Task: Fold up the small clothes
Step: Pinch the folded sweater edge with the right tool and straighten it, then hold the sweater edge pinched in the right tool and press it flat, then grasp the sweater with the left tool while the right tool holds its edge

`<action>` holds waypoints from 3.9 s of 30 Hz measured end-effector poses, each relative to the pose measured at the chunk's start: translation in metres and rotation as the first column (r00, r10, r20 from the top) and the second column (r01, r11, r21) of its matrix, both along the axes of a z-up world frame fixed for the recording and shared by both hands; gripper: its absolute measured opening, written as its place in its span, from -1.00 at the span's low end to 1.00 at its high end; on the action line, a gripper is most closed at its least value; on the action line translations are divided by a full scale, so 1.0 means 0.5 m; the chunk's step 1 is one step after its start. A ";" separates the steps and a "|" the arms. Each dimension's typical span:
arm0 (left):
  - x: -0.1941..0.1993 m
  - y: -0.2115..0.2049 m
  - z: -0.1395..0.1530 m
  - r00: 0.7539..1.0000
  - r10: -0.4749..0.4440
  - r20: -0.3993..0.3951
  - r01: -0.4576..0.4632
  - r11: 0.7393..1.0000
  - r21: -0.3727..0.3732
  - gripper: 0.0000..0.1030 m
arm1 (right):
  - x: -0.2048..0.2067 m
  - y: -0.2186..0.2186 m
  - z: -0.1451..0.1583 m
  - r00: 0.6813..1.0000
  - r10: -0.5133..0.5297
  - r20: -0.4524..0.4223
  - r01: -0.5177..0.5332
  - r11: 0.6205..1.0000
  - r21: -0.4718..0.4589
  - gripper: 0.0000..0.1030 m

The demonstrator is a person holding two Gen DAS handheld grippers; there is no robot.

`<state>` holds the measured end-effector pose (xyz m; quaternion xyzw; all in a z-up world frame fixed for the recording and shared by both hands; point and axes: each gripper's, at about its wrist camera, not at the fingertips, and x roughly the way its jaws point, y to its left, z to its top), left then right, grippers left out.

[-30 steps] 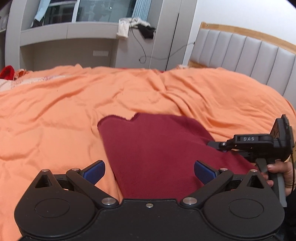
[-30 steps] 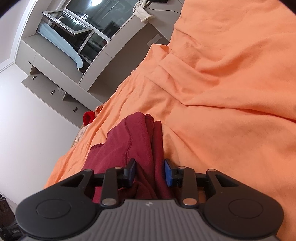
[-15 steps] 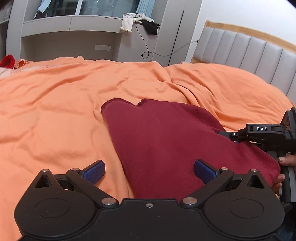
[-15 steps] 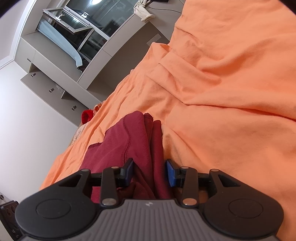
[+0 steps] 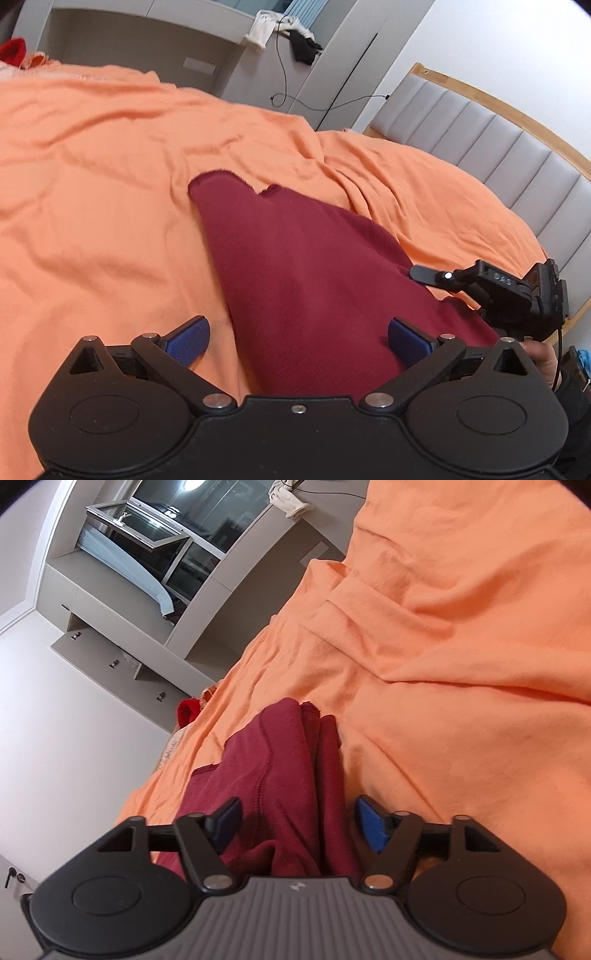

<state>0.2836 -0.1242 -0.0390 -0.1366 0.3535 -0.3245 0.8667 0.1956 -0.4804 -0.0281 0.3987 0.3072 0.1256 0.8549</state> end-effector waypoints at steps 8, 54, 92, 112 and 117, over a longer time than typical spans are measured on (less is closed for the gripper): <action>0.002 -0.002 0.000 1.000 -0.022 -0.009 0.022 1.000 -0.004 0.99 | 0.002 0.017 0.006 1.000 0.013 0.001 -0.013 0.999 -0.053 0.56; -0.003 -0.002 -0.006 0.999 -0.042 0.007 0.042 0.999 0.010 0.99 | -0.008 0.019 0.007 0.999 -0.003 0.047 0.007 0.997 -0.070 -0.01; 0.003 0.004 -0.013 1.000 -0.026 -0.013 0.026 0.999 -0.019 0.92 | -0.011 0.042 0.021 0.996 0.009 0.090 0.007 0.985 -0.173 -0.05; -0.012 -0.006 0.017 0.998 -0.041 0.045 0.041 0.999 0.001 -0.28 | -0.058 0.134 0.094 0.954 0.095 0.286 0.071 0.851 -0.521 -0.49; -0.016 -0.020 0.054 0.991 -0.050 0.126 0.040 0.996 0.077 -0.43 | -0.062 0.147 0.113 0.944 0.075 0.320 0.107 0.850 -0.516 -0.55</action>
